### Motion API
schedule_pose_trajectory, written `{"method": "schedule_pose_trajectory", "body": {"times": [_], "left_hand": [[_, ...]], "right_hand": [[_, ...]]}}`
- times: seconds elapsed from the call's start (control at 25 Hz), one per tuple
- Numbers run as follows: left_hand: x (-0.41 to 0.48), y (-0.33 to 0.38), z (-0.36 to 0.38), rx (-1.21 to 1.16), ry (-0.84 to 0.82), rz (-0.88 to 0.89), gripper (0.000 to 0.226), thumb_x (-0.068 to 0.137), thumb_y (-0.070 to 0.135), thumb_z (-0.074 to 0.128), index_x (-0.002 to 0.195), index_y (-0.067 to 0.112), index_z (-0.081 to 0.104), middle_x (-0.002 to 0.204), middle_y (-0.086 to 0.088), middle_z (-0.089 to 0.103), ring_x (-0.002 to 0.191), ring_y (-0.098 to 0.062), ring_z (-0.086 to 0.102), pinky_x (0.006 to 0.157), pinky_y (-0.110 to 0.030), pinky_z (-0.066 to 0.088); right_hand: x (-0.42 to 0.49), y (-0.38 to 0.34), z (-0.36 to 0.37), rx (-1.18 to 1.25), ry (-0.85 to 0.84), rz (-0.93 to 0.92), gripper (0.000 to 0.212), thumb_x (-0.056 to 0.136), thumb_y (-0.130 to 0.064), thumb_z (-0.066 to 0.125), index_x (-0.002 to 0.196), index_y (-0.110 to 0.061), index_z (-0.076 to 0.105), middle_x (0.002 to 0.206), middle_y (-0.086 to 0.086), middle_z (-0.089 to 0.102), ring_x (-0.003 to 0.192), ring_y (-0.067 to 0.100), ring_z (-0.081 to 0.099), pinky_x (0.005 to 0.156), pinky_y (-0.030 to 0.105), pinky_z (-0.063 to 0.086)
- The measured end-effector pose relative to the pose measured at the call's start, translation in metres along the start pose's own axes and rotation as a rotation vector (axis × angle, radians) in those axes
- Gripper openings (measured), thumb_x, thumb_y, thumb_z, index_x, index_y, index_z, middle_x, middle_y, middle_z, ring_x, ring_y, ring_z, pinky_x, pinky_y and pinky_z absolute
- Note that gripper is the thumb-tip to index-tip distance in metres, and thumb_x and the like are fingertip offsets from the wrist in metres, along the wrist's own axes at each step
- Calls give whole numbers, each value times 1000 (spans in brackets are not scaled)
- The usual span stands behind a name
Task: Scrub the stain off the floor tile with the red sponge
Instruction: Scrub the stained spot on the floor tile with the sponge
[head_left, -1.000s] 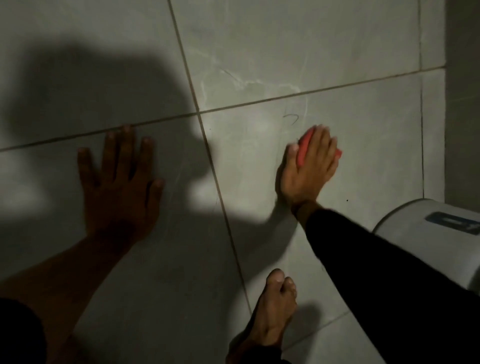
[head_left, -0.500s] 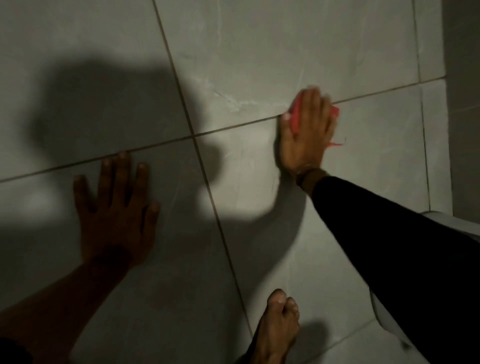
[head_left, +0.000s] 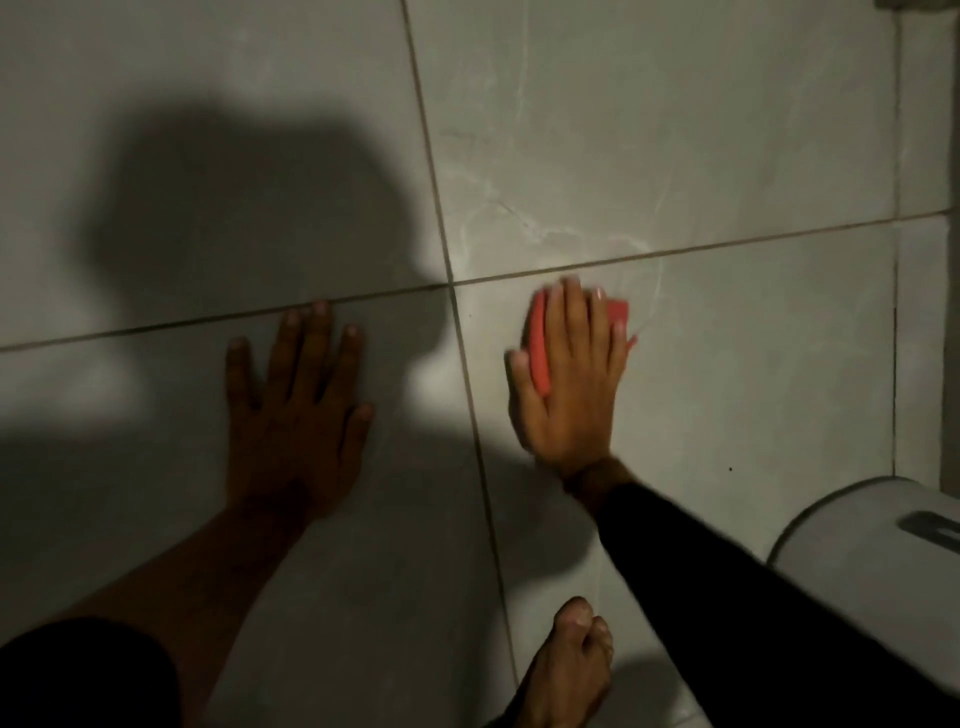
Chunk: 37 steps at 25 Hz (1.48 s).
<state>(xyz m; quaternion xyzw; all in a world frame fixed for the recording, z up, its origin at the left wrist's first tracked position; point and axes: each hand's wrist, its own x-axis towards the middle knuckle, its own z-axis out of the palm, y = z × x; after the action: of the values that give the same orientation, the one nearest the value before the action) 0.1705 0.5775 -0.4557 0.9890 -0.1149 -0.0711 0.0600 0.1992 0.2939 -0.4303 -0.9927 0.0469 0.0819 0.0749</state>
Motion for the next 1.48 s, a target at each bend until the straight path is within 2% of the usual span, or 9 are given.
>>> {"method": "schedule_pose_trajectory", "body": {"times": [0.12, 0.24, 0.44, 0.68, 0.76, 0.88, 1.08, 1.32, 1.48], "left_hand": [[1, 2, 1, 11, 28, 17, 76, 102, 47, 33, 171, 20, 17, 181, -13, 12, 168, -34, 11, 129, -70, 5], [2, 2, 2, -15, 45, 11, 77, 102, 47, 36, 171, 21, 17, 181, -11, 9, 168, -33, 10, 131, -67, 0], [2, 1, 0, -19, 69, -2, 78, 99, 47, 43, 170, 20, 22, 181, -13, 13, 168, -34, 14, 131, -67, 2], [0, 0, 3, -50, 105, 10, 78, 101, 47, 43, 171, 20, 20, 181, -13, 14, 168, -34, 12, 131, -67, 5], [1, 2, 3, -44, 91, 17, 79, 100, 46, 42, 171, 19, 19, 181, -14, 14, 168, -35, 12, 130, -69, 7], [1, 2, 1, -49, 76, 16, 77, 101, 45, 42, 170, 19, 21, 180, -15, 15, 168, -36, 12, 129, -70, 8], [-1, 0, 4, -46, 80, 20, 75, 105, 47, 36, 172, 19, 16, 181, -15, 11, 168, -37, 8, 130, -70, 0], [-2, 0, -1, -77, 39, 11, 75, 103, 45, 34, 171, 18, 17, 180, -16, 11, 168, -38, 9, 130, -69, -2], [0, 1, -1, -78, 35, 17, 76, 102, 44, 35, 171, 18, 18, 180, -17, 13, 167, -39, 11, 129, -69, -1]], "right_hand": [[-36, 41, -12, 39, -31, 106, 79, 103, -55, 28, 170, -13, 22, 180, 10, 17, 168, 31, 8, 134, 59, 6], [64, 24, -20, 27, 126, 320, 79, 103, -54, 27, 168, -9, 30, 177, 13, 28, 165, 37, 20, 131, 64, 15], [-23, -52, 8, -69, -112, -289, 77, 106, -59, 25, 171, -17, 20, 181, 6, 13, 169, 29, 9, 135, 60, 7], [48, -38, -11, -13, 100, 157, 72, 107, -47, 30, 167, -6, 31, 177, 18, 27, 165, 40, 20, 131, 65, 16], [32, -79, 8, -43, 119, 13, 75, 108, -54, 23, 168, -10, 29, 177, 15, 27, 166, 38, 20, 133, 62, 13], [-112, -71, 18, -40, -138, -131, 75, 106, -57, 31, 170, -18, 21, 180, 9, 19, 167, 31, 13, 133, 60, 13], [-68, 29, -2, 43, -7, 427, 78, 104, -53, 26, 170, -11, 21, 181, 11, 12, 168, 36, 7, 132, 64, 9], [-165, 28, 14, 25, -77, 260, 73, 108, -51, 27, 171, -25, 3, 181, 2, -6, 169, 30, -2, 136, 54, -3], [-46, 108, -17, 26, 64, 796, 72, 111, -47, 36, 171, -14, 12, 181, 10, 10, 169, 32, 7, 136, 47, 1]]}}
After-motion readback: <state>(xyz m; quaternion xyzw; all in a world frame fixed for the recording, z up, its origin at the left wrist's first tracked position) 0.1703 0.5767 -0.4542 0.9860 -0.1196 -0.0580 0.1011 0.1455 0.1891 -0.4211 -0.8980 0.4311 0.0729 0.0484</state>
